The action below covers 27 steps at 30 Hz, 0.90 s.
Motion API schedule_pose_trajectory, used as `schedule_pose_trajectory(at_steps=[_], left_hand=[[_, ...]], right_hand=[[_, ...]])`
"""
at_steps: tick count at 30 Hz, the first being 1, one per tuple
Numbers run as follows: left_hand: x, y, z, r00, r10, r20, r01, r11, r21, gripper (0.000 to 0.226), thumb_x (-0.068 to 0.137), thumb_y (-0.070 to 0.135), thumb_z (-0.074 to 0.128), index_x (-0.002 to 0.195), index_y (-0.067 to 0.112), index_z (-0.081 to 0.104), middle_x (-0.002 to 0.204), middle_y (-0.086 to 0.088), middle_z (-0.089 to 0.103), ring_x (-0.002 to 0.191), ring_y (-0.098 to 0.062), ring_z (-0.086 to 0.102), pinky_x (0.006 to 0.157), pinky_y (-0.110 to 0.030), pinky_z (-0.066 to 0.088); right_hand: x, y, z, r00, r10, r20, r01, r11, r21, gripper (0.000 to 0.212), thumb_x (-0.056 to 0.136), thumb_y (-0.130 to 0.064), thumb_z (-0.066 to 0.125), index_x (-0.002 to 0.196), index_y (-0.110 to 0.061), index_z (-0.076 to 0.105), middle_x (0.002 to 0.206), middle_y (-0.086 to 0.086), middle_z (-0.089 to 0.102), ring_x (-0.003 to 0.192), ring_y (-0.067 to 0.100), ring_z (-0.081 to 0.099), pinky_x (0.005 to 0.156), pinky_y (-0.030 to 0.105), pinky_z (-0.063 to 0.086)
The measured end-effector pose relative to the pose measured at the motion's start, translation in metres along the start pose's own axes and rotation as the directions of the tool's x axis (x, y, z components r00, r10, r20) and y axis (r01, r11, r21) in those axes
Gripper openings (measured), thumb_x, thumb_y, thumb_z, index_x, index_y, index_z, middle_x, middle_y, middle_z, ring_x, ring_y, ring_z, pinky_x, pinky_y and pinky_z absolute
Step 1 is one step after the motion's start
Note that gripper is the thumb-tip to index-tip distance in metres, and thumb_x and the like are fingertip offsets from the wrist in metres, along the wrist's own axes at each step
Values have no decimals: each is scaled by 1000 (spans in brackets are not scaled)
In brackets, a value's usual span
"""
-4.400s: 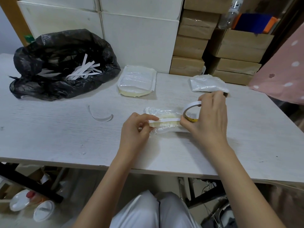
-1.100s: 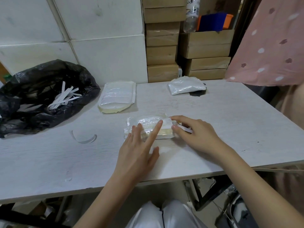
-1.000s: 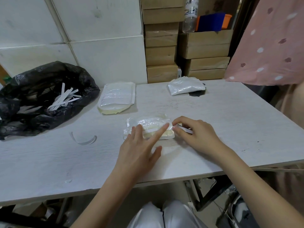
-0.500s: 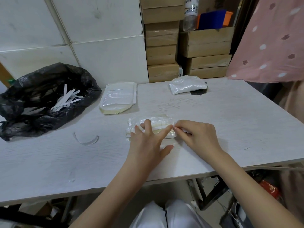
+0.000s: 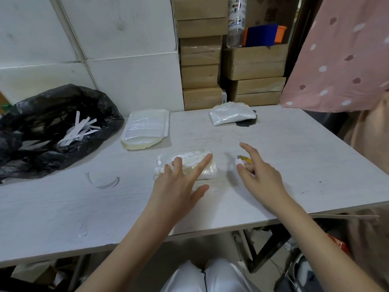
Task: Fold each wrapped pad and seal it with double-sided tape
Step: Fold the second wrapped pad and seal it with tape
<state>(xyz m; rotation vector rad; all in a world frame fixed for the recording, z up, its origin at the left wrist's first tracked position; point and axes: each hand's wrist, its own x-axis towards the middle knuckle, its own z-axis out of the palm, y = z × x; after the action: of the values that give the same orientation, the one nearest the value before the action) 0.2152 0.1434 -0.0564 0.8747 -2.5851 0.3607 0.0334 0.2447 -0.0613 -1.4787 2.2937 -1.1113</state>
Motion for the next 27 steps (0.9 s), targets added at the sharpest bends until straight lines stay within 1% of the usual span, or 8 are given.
schedule_pose_trajectory(at_steps=[3,7,12,17,19,21,24,27], left_hand=[[-1,-1,-3,1000,2,-8,-2,1000,-21,67,81,57,34,144,34,30,85,-12,56,55,-24,55,39,-24,33],[-2,0,-8,998,-16,60,19,998,-62,75,88,58,37,141,37,-12,109,-8,50,82,-25,57,54,-28,35],[0,3,-6,993,-21,118,19,1000,15,83,92,58,32,136,28,-32,123,-6,44,97,-23,55,62,-28,37],[3,2,-7,995,-23,99,17,998,59,68,93,55,31,150,24,11,126,-11,46,97,-27,58,62,-29,39],[5,-1,-5,1000,-6,24,5,999,54,56,88,50,34,134,24,51,101,-14,59,67,-28,62,47,-26,34],[7,-1,0,999,-5,-49,8,998,55,49,83,44,36,110,24,70,76,-11,60,41,-24,54,36,-21,29],[13,-1,0,992,-30,-124,34,999,34,41,82,39,38,95,29,75,64,-7,54,28,-22,42,34,-17,23],[17,1,-1,991,-70,-111,70,998,1,33,80,39,44,87,31,74,60,-6,50,26,-22,40,30,-18,27]], right_hand=[[10,-1,7,998,64,4,-63,995,-73,38,90,-24,46,127,-21,41,67,1,64,71,20,56,69,33,43],[20,-1,17,997,54,-55,-66,969,-237,12,87,-28,47,92,-16,46,61,-4,58,67,21,52,56,30,33],[27,2,27,994,-9,-113,-32,936,-352,16,92,-32,43,90,-16,46,65,-3,59,67,24,54,54,30,27],[28,4,24,979,-177,-99,100,846,-523,26,86,-36,55,76,-15,43,59,0,51,59,24,49,50,28,25],[30,5,23,972,-214,-100,117,802,-585,30,84,-36,54,68,-11,52,61,2,53,61,25,51,49,26,22],[28,2,20,958,-260,-123,135,783,-607,36,82,-40,47,65,-11,60,65,2,56,64,25,53,53,26,29],[19,-14,14,952,-181,-246,116,959,-260,25,86,-31,55,71,-15,65,75,-4,58,70,13,54,61,25,40],[12,-36,14,997,62,-39,-43,928,370,16,84,-21,66,69,-19,69,69,-4,65,62,6,57,61,18,44]])
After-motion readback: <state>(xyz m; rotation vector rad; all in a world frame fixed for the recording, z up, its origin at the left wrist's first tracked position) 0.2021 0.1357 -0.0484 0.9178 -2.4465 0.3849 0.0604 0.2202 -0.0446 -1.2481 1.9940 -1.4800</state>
